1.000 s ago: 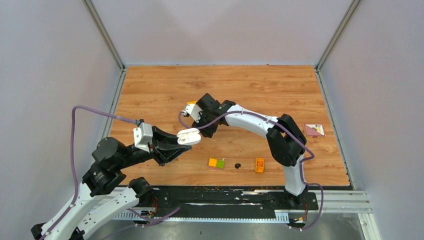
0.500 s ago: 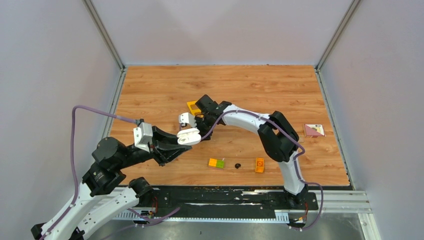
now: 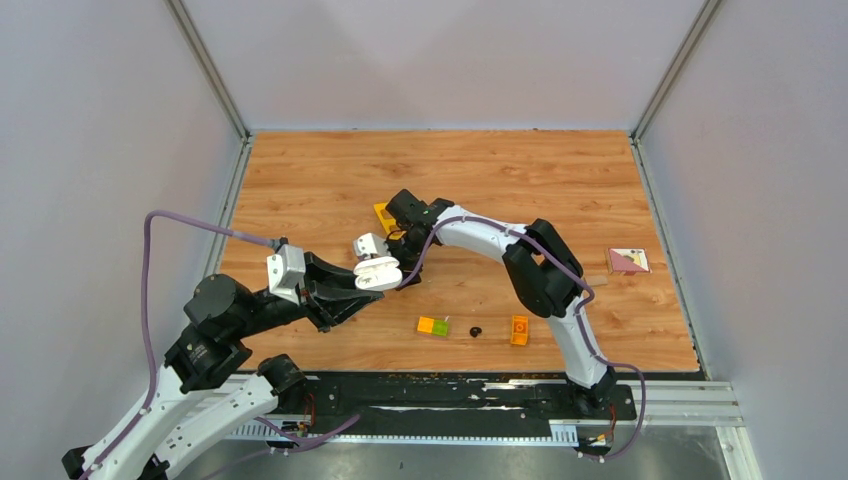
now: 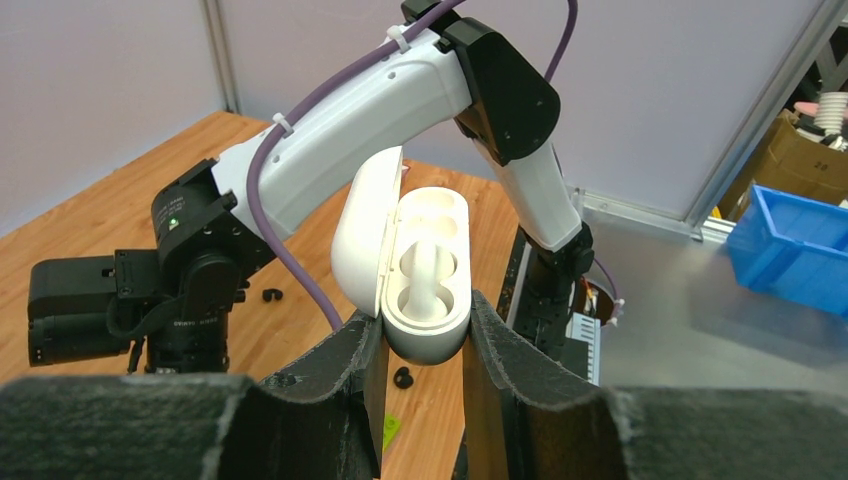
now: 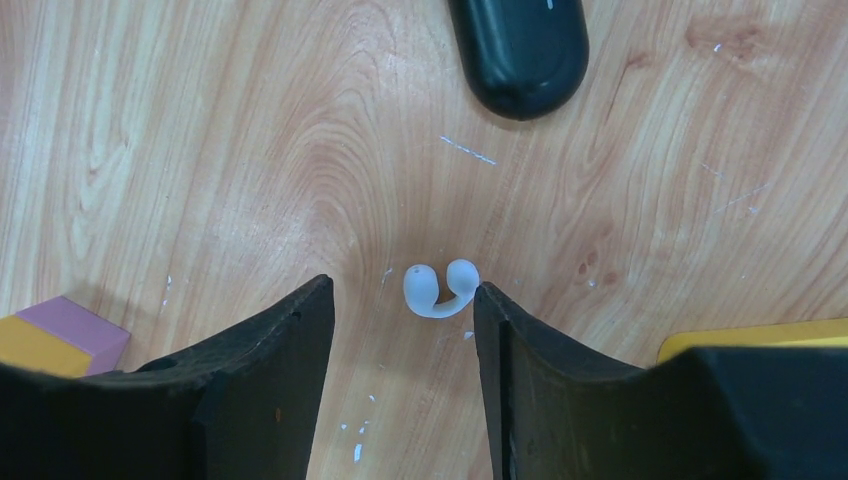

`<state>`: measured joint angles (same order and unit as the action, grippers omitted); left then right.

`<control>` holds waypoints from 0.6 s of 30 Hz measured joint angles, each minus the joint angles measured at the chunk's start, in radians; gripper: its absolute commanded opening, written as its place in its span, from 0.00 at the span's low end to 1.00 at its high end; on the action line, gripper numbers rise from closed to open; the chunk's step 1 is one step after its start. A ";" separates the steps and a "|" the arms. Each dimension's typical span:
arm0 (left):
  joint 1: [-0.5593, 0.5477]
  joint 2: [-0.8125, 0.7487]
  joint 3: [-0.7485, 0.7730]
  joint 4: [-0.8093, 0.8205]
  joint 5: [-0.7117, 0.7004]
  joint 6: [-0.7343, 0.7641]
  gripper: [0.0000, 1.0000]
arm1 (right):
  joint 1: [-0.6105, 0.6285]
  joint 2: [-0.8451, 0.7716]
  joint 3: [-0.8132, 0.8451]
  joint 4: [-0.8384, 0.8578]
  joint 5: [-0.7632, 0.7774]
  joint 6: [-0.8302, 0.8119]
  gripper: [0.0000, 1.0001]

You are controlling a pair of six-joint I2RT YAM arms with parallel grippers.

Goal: Insert the wireless bluetooth earbuds into the charging case
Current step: Adjust the right earbud at the center of the board.

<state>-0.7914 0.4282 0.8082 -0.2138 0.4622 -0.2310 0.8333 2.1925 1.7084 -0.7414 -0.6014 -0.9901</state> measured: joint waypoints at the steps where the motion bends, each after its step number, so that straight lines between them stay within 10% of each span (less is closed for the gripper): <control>1: 0.000 0.000 0.000 0.000 0.000 -0.001 0.00 | 0.000 0.000 0.000 -0.001 0.001 -0.004 0.54; 18: 0.000 0.000 0.000 0.001 0.004 -0.018 0.00 | -0.039 0.000 -0.037 0.042 -0.014 0.002 0.54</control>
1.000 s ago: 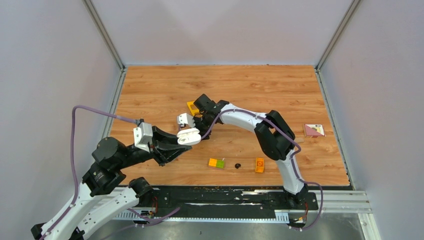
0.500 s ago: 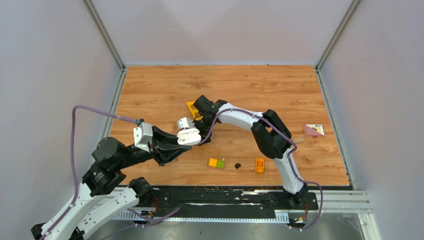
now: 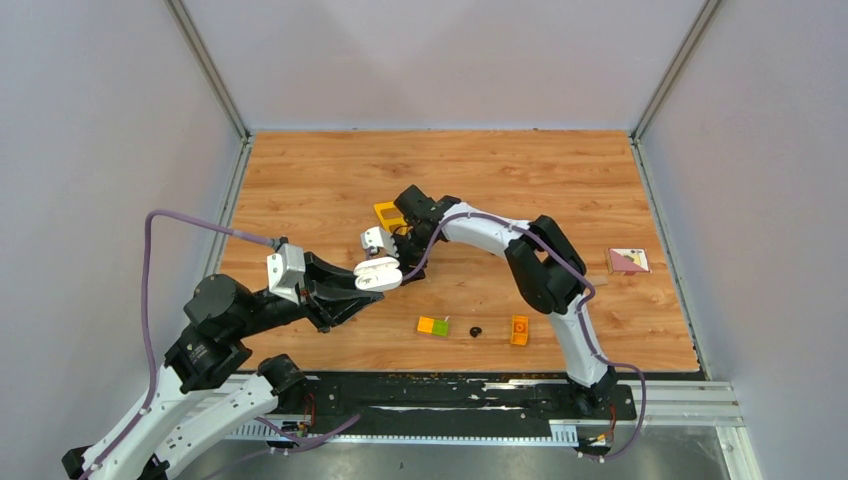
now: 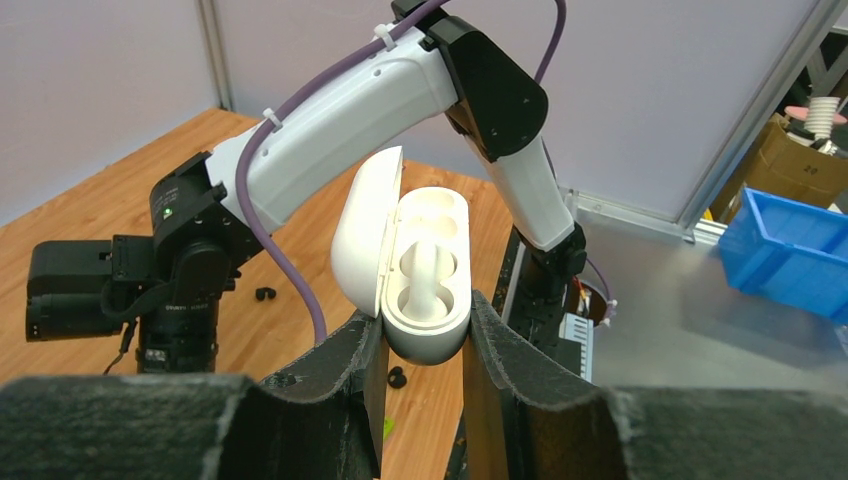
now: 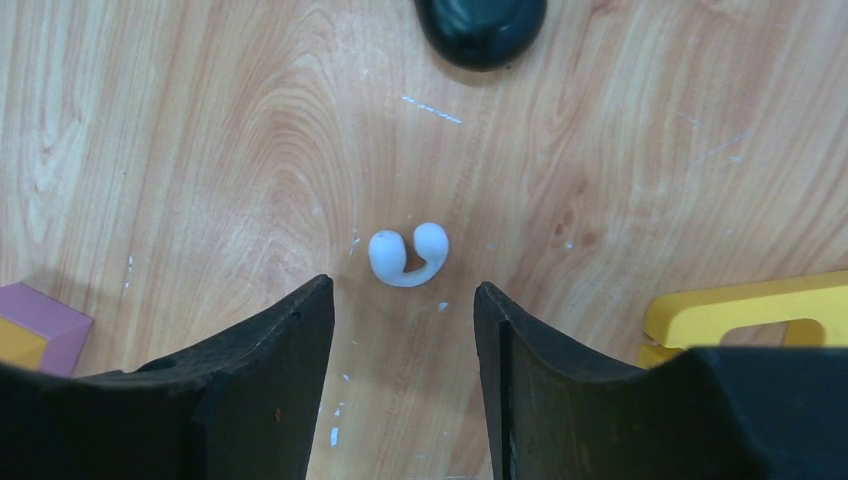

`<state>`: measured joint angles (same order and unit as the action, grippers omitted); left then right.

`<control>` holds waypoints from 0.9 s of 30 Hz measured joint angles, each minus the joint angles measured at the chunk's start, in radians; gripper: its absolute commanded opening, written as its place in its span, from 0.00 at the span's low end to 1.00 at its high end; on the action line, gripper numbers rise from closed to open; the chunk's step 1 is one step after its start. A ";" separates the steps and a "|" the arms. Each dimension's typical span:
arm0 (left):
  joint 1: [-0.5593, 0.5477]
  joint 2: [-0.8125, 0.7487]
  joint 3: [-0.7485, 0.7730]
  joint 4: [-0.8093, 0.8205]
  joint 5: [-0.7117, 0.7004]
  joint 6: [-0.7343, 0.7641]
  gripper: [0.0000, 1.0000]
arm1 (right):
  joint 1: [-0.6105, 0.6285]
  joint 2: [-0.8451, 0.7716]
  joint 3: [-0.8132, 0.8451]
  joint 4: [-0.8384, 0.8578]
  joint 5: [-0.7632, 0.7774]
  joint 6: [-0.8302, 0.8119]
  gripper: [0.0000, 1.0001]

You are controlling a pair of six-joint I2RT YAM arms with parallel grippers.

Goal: Insert the wireless bluetooth earbuds into the charging case
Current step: Adjust the right earbud at the center of the board.

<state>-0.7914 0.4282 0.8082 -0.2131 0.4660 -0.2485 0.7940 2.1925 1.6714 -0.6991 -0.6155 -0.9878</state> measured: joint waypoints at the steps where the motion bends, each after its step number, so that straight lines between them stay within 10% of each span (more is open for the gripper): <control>1: 0.000 0.000 0.000 0.000 0.000 0.000 0.00 | -0.001 0.002 0.005 0.000 -0.003 0.001 0.54; 27: 0.000 -0.015 0.000 0.002 0.001 -0.027 0.00 | 0.024 -0.076 -0.138 -0.023 -0.049 0.048 0.52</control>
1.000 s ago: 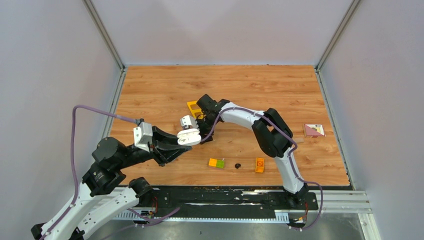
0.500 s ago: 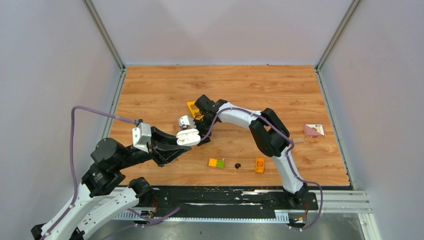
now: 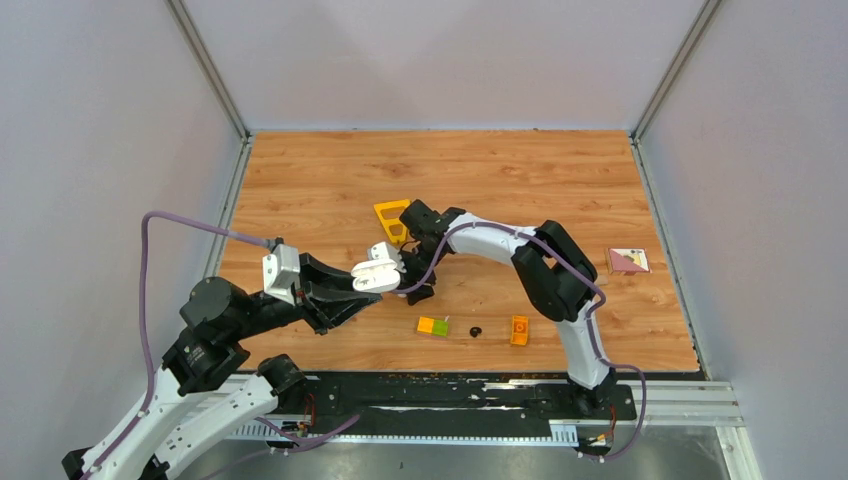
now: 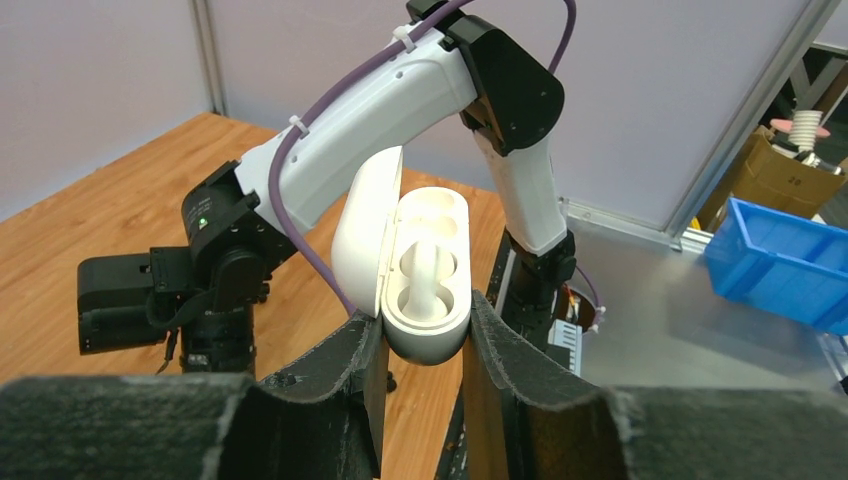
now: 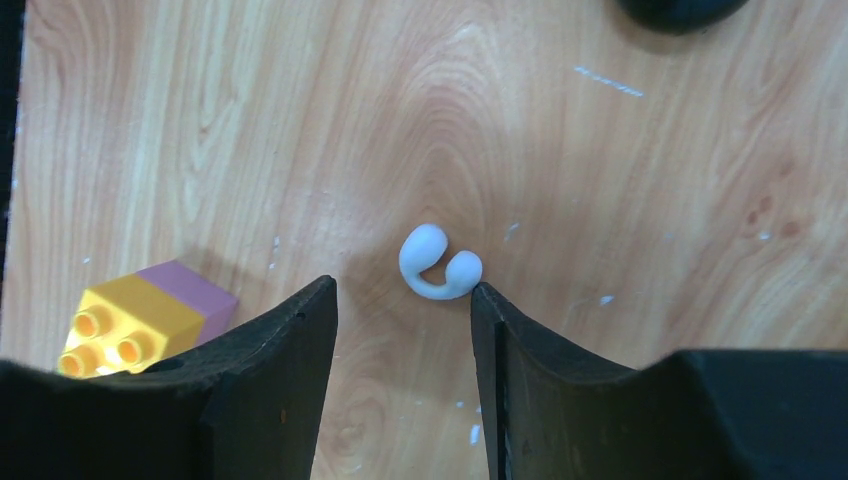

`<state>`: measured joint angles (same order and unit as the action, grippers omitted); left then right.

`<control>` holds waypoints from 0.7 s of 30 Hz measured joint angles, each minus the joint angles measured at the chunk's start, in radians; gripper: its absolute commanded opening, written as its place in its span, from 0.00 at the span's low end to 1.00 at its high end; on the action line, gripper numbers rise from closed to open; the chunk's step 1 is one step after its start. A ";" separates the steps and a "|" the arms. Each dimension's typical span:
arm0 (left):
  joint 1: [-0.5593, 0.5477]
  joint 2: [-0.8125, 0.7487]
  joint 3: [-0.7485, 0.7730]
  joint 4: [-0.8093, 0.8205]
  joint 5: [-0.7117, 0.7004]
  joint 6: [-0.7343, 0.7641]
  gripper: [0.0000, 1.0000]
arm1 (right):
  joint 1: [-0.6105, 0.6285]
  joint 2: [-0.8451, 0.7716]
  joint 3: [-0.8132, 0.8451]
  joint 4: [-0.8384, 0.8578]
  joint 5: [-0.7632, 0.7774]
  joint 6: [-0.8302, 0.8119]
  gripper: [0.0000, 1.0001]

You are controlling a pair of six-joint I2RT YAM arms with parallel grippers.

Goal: Insert the wireless bluetooth earbuds into the charging case
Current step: Adjust the right earbud at the center of the board.

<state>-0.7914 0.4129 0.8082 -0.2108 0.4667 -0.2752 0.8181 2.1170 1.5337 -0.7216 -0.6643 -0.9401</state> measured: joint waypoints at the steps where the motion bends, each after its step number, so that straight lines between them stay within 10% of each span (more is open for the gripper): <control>1: 0.000 0.000 0.000 0.001 0.000 -0.002 0.00 | 0.002 -0.008 -0.011 0.000 0.000 0.005 0.52; 21: 0.000 -0.018 0.001 0.004 -0.006 -0.008 0.00 | 0.062 -0.171 -0.214 -0.058 0.021 0.016 0.42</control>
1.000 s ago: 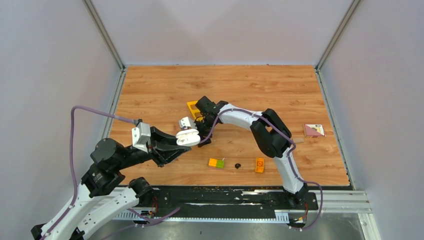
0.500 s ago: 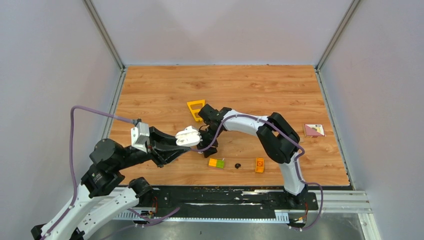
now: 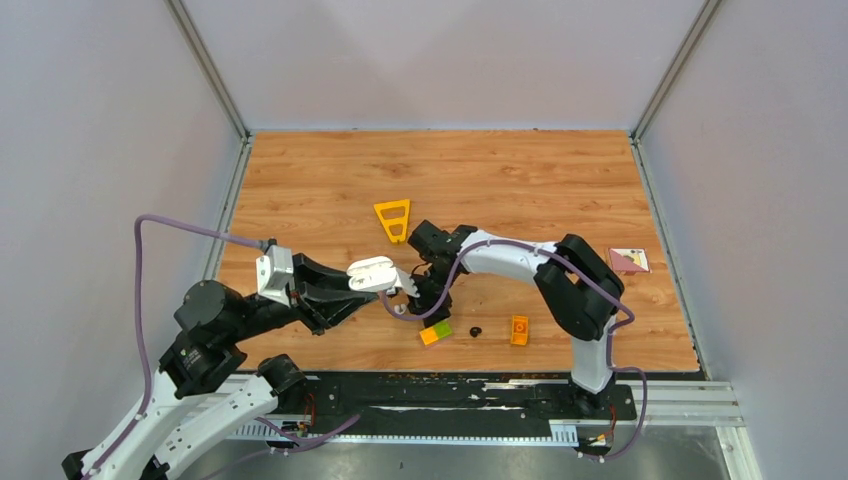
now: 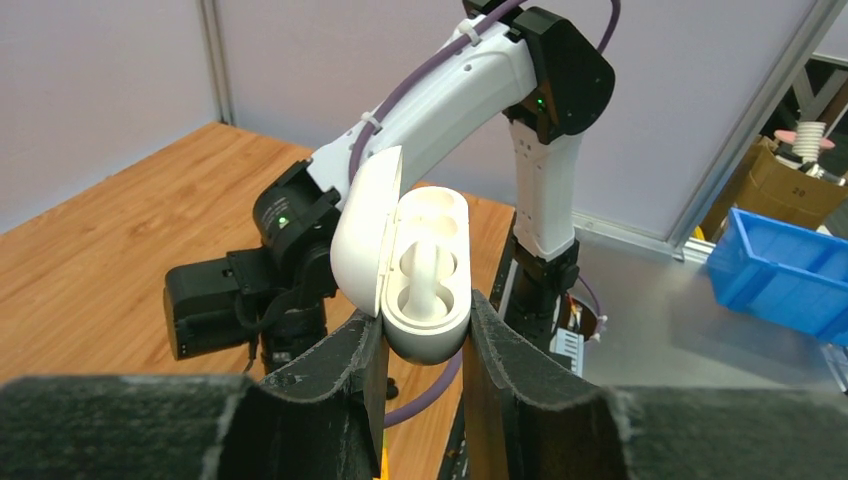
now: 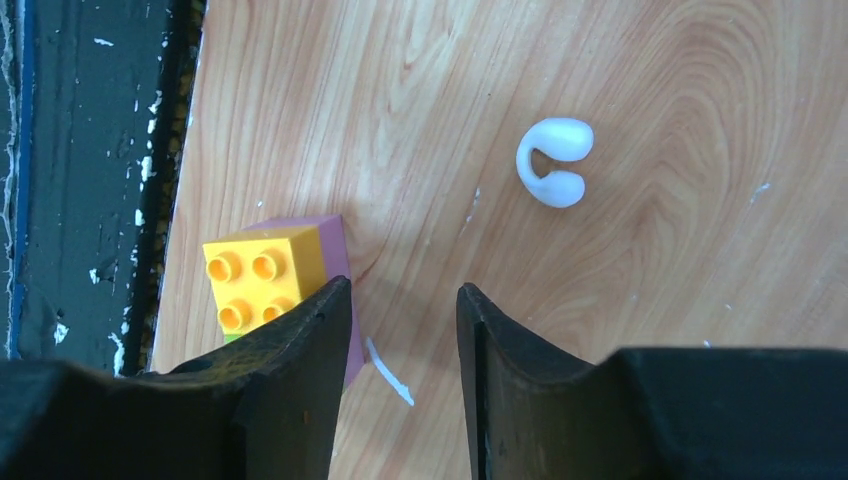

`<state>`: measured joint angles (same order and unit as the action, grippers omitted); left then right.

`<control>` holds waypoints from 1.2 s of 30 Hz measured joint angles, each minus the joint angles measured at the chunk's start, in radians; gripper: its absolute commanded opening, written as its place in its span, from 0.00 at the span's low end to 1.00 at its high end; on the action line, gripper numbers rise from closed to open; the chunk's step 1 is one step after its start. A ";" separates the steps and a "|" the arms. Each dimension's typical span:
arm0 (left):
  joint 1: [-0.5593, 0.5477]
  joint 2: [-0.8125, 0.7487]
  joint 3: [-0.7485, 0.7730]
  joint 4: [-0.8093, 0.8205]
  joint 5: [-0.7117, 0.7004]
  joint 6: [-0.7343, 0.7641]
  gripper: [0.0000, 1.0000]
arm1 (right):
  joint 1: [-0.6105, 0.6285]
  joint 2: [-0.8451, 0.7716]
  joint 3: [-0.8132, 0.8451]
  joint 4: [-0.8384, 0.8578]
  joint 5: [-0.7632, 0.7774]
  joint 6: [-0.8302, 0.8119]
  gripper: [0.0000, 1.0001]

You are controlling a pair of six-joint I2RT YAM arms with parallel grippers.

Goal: Insert the wireless bluetooth earbuds into the charging case
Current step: Adjust the right earbud at the center of the board, then pick up the left earbud from the center of the board.

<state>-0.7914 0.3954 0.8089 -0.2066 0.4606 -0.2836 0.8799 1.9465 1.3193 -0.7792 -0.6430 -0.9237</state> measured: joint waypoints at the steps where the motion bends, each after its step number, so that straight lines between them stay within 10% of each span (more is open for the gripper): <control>1: 0.000 0.000 0.002 0.000 -0.008 0.001 0.00 | 0.000 -0.014 -0.011 0.006 0.002 -0.002 0.41; 16: 0.000 0.022 0.037 0.000 -0.364 0.021 0.00 | 0.182 -0.185 -0.169 0.362 0.185 0.022 0.33; 36: 0.000 -0.002 0.037 -0.021 -0.418 0.027 0.00 | 0.177 -0.100 -0.150 0.426 0.243 0.033 0.29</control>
<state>-0.7914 0.3935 0.8463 -0.2276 0.0429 -0.2562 1.0569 1.8469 1.1690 -0.3531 -0.4000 -0.8906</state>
